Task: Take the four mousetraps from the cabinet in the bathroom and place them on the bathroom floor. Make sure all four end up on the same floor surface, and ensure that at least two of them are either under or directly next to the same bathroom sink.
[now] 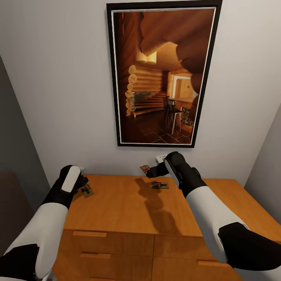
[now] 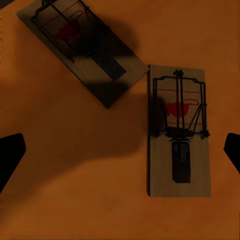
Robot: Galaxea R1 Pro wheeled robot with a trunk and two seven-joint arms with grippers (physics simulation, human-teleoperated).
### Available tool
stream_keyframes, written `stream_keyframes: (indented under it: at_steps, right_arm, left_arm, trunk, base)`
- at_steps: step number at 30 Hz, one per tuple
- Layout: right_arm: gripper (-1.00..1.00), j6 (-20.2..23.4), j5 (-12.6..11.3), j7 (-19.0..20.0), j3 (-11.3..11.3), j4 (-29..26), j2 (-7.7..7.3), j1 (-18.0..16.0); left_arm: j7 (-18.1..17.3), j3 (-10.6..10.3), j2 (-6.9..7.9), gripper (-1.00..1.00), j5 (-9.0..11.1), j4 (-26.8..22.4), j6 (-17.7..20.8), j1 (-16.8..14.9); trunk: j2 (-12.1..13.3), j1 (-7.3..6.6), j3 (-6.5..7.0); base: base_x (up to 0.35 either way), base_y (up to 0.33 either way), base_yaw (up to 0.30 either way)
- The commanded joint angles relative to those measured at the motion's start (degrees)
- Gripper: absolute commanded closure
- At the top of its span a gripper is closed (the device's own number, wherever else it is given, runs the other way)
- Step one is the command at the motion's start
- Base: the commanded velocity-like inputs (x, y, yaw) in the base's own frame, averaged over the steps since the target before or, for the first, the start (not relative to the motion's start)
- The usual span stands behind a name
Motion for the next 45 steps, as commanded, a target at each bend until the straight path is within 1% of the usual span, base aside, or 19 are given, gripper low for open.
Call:
stream_keyframes:
  at_steps: [1,8,14,20,28,38,41,44,45]
  right_arm:
    - [1.00,0.2,0.2,0.0,0.1,0.0,0.00,-0.1]
    - [1.00,0.2,0.2,0.0,0.1,0.0,0.00,-0.1]
    - [1.00,0.2,0.2,0.0,0.1,0.0,-0.01,0.0]
    - [1.00,0.2,0.2,0.0,0.1,0.0,-0.08,0.0]
    - [1.00,0.2,0.1,0.0,0.1,0.0,-0.09,0.0]
    - [1.00,0.2,0.2,0.3,0.4,-0.5,-0.21,2.2]
    - [1.00,0.2,0.2,1.2,0.5,-0.8,-0.38,2.8]
    - [1.00,0.2,0.2,3.3,0.6,-1.0,-1.01,3.4]
    - [1.00,0.2,0.2,4.7,0.6,-1.1,-1.44,3.6]
  left_arm:
    - [0.5,0.0,0.01,-1.00,0.5,-0.1,0.2,0.0]
    - [0.6,0.0,-0.03,-1.00,0.7,-0.2,0.4,0.0]
    - [0.6,0.0,0.03,-1.00,0.8,-0.2,0.4,0.0]
    - [0.6,0.0,0.02,-1.00,0.4,-0.2,0.4,0.0]
    - [0.6,-0.1,0.05,-1.00,0.3,-0.2,0.4,0.0]
    - [0.6,-0.1,0.05,-1.00,0.9,-0.2,0.4,0.0]
    - [0.5,-0.1,0.05,-1.00,1.0,-0.1,0.5,0.0]
    - [0.5,-0.1,0.10,-1.00,1.0,0.0,0.5,0.0]
    - [0.5,-0.1,0.12,-1.00,1.0,0.1,0.5,0.0]
  trunk:
    - [0.0,0.00,-0.08]
    - [0.0,0.00,-0.08]
    - [0.0,0.00,-0.08]
    - [0.0,0.00,-0.08]
    - [0.0,0.00,-0.08]
    - [0.0,0.00,-0.08]
    - [0.0,0.00,-0.08]
    - [0.0,0.00,-0.08]
    - [0.0,0.00,-0.08]
  base:
    - [0.000,0.000,0.000]
    - [0.000,-0.001,0.000]
    - [0.000,-0.102,0.000]
    - [0.000,-0.027,0.000]
    - [0.000,-0.004,0.000]
    - [0.000,0.000,0.000]
    - [0.000,0.000,0.000]
    - [0.000,0.000,0.000]
    - [0.000,0.000,0.000]
